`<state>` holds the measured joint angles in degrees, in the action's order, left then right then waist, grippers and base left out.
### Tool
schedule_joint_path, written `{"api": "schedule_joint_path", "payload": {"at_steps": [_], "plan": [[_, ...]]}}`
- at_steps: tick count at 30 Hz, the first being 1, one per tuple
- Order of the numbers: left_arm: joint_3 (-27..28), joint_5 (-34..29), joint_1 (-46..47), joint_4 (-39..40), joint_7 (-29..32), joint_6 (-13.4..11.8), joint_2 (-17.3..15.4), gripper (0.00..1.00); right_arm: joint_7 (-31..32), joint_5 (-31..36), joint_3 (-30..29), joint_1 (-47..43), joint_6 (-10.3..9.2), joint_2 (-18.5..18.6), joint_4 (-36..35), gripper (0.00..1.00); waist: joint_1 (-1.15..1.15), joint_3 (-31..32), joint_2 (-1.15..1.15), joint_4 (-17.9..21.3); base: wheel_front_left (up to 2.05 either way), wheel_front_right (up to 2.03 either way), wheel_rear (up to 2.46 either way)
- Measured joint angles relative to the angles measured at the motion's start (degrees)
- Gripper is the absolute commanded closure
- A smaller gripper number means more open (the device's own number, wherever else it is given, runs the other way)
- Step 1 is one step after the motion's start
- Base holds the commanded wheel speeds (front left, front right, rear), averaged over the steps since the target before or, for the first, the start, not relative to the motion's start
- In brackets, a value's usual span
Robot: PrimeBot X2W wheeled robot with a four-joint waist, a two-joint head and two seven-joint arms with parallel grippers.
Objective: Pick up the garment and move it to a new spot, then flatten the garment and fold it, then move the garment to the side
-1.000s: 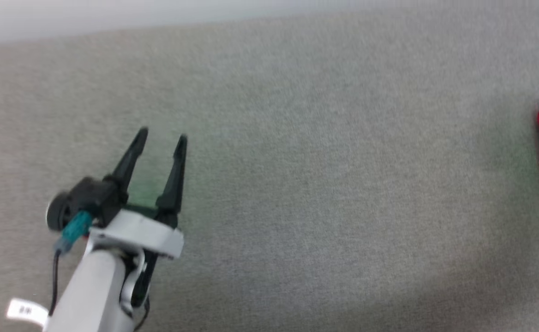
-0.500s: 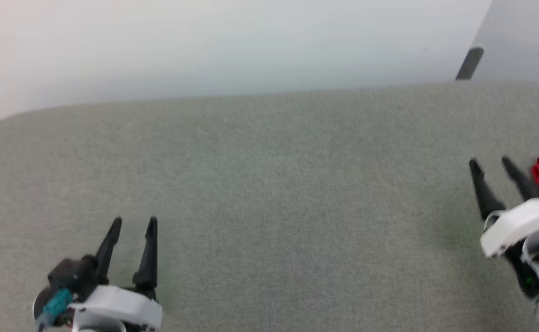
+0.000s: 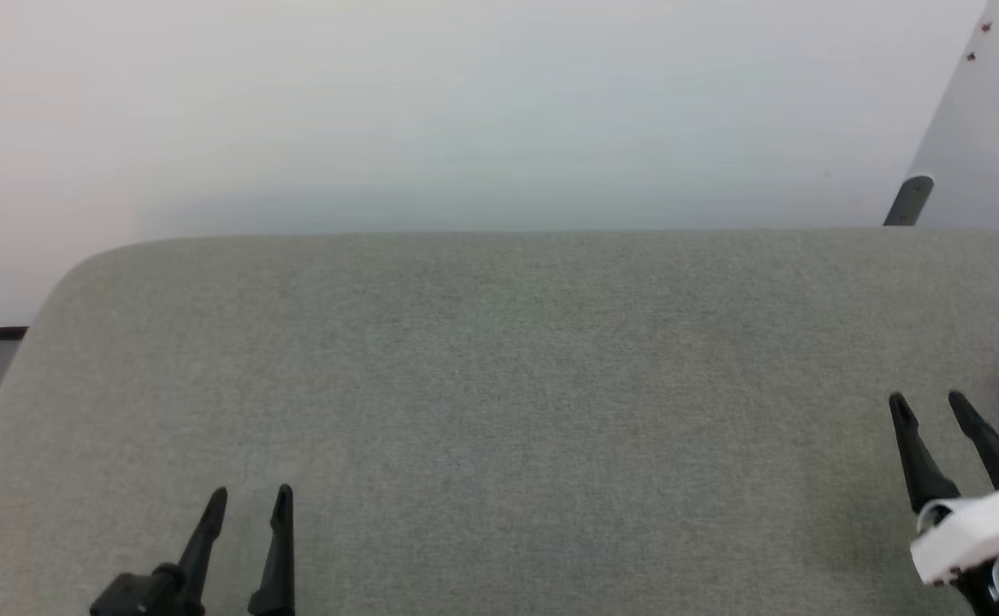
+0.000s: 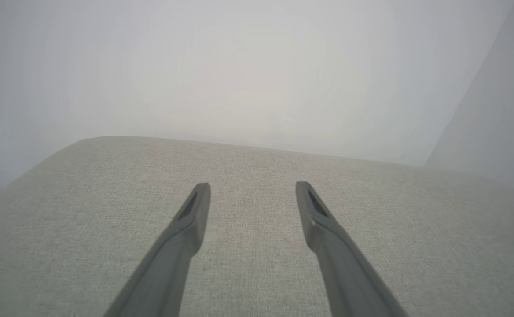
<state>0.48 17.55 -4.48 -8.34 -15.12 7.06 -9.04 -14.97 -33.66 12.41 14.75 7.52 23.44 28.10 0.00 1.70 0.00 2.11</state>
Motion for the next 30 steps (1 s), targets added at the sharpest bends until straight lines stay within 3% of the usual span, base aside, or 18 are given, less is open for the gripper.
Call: {"api": "schedule_joint_path", "payload": {"at_steps": [8,17,30], "plan": [[0.59,-0.73,-4.17,4.23,0.0,0.08,0.76,0.0,0.88,2.18,-6.83,-8.23,0.0,-1.48,-7.93,0.0,0.0,0.53,0.0,-0.71,0.0,0.0,0.0],[1.18,-1.0,-6.23,5.95,0.0,0.09,0.89,0.0,4.82,6.43,-14.23,-16.83,0.0,-7.45,-18.37,0.0,0.0,0.65,0.0,-0.8,0.0,0.0,0.0],[0.9,-0.57,-6.23,6.15,0.0,0.25,1.33,0.0,8.44,9.82,-17.24,-19.91,-0.01,-10.84,-25.08,0.0,0.0,0.93,0.0,-0.55,0.0,0.0,0.0]]}}
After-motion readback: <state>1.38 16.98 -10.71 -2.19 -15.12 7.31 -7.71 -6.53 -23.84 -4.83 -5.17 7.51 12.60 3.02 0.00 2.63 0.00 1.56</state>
